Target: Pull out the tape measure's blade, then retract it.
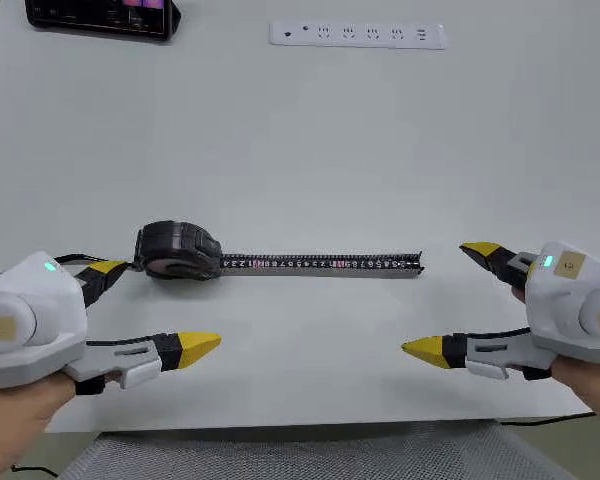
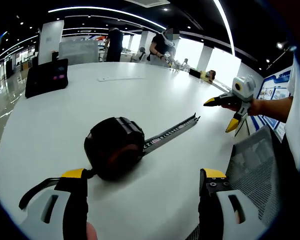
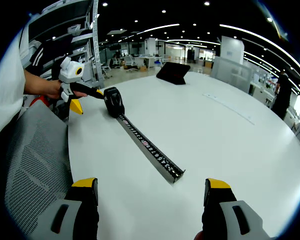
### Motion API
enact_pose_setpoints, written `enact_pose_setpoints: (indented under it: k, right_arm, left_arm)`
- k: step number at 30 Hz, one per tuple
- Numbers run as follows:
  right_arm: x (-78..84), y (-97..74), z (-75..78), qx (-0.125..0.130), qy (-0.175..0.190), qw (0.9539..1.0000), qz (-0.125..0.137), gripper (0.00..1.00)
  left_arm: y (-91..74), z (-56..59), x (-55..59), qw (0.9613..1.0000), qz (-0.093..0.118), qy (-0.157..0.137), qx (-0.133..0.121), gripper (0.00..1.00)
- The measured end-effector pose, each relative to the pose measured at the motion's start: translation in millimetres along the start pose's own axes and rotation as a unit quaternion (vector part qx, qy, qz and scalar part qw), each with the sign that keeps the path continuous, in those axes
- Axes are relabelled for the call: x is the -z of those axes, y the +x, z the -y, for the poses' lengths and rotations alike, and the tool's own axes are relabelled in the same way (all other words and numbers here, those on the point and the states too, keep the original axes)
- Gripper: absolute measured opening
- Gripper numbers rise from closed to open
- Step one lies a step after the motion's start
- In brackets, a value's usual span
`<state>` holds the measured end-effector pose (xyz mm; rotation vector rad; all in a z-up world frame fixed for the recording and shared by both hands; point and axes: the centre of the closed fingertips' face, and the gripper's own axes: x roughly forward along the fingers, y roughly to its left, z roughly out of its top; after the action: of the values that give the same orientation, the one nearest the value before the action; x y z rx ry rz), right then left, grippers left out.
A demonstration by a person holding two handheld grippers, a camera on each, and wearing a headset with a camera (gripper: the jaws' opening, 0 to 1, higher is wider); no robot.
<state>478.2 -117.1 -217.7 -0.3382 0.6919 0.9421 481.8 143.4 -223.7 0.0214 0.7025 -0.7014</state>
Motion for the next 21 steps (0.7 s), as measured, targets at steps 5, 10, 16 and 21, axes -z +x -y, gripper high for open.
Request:
enact_pose_setpoints:
  k: [5,10,16,21]
  right_arm:
    - [-0.4,0.3,1.0,0.0,-0.001,1.0,0.0,0.86]
    - [-0.1,0.9,1.8,0.0,-0.001,1.0,-0.001,0.86]
    - [-0.5,2.6,1.7,-0.001,-0.001,1.0,-0.001,0.86]
    - [-0.8,3.0,3.0,0.0,-0.001,1.0,-0.001,0.86]
  left_arm:
    - [4.2,-1.8,-4.9,0.9999,0.007,-0.013,-0.001,0.9]
    - [6.9,-3.4,-8.6,0.9994,0.017,-0.03,-0.003,0.9]
    - [10.3,-4.0,-15.5,0.9983,0.031,-0.049,-0.005,0.9]
    - [11.3,-6.0,-17.9,0.9975,0.037,-0.059,-0.008,0.9]
